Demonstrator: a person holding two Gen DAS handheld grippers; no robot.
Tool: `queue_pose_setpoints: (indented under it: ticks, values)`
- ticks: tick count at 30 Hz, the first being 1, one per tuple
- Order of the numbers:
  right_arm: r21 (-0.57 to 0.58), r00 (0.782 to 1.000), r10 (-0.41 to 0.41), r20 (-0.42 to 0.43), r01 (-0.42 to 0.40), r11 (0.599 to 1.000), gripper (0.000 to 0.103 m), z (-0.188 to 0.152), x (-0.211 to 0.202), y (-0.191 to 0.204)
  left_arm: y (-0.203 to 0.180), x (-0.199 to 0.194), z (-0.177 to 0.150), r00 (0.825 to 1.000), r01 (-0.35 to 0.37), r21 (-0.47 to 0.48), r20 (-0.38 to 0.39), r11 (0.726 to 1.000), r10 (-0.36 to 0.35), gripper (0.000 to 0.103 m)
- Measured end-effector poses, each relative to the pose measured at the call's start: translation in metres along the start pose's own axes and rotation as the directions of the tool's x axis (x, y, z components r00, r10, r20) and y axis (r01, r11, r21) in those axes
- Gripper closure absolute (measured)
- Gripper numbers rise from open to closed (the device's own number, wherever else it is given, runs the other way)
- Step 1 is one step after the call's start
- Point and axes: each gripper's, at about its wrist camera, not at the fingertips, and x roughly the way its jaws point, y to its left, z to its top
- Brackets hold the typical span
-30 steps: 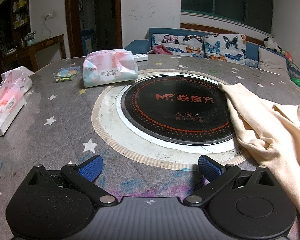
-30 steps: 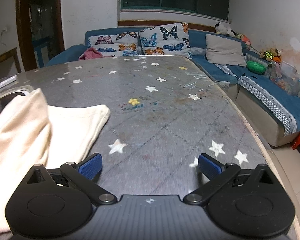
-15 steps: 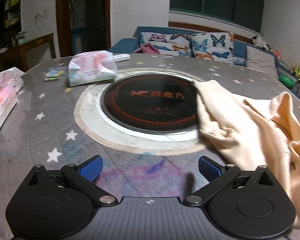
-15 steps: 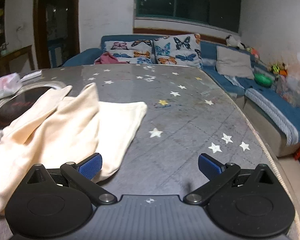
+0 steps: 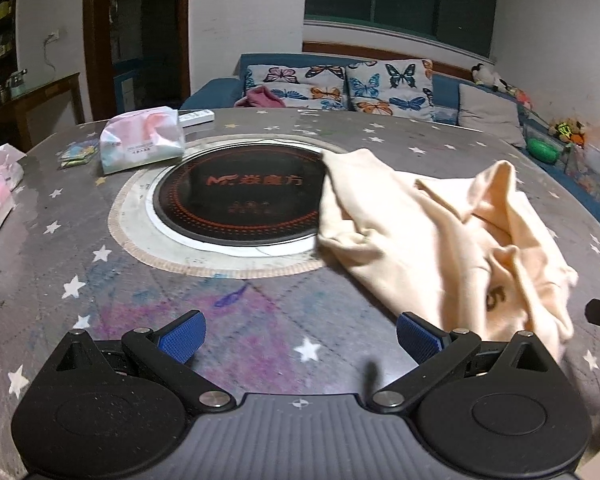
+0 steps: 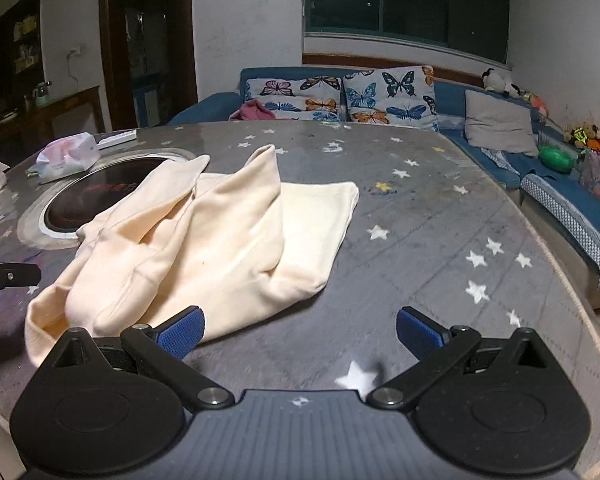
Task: Fold clothes
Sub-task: 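Move both grippers over the crumpled cream sweatshirt toward its hem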
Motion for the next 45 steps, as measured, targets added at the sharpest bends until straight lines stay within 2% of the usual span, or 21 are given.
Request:
queue_pose_setpoints:
  ticks: [12, 45]
  values:
    - [0.02, 1.0, 0.02, -0.008, -0.02, 1.0, 0.0, -0.014, -0.013, 0.006, -0.017, -0.011, -0.005, 1.0, 0.017, 0.029, 0.005, 0.999, -0.017, 0.0]
    - [-0.005, 0.999, 0.037, -0.001, -0.037, 0.999, 0.0, -0.011, -0.018, 0.017, -0.033, -0.011, -0.003, 0.999, 0.031, 0.066, -0.01, 0.997, -0.031, 0.0]
